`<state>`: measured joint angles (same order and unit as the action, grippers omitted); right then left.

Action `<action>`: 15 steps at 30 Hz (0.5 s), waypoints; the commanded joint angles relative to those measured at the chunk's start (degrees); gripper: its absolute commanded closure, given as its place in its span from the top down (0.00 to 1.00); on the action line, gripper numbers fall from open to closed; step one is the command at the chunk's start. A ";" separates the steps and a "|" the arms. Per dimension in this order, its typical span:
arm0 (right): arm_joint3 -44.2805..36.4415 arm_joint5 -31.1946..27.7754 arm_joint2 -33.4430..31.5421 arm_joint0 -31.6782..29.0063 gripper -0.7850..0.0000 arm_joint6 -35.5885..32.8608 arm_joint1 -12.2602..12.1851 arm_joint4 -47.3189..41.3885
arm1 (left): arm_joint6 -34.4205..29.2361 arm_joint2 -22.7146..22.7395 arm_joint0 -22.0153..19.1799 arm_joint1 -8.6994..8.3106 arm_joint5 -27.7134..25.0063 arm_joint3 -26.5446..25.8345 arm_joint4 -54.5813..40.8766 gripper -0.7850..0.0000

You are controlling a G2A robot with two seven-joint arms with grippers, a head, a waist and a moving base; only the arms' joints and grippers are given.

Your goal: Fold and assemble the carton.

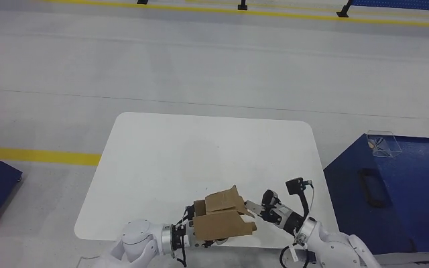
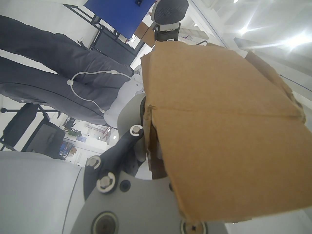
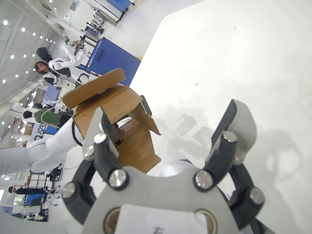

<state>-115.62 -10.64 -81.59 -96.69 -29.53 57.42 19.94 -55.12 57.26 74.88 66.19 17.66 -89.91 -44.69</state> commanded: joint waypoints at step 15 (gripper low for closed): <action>3.28 1.58 5.58 5.08 1.00 -2.16 0.79 0.36 | 0.38 -0.07 -0.11 -0.13 -2.70 0.04 1.37 0.00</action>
<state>-112.33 -9.12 -75.82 -91.72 -31.67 58.21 20.56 -54.86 57.08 74.80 66.08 15.17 -89.83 -43.40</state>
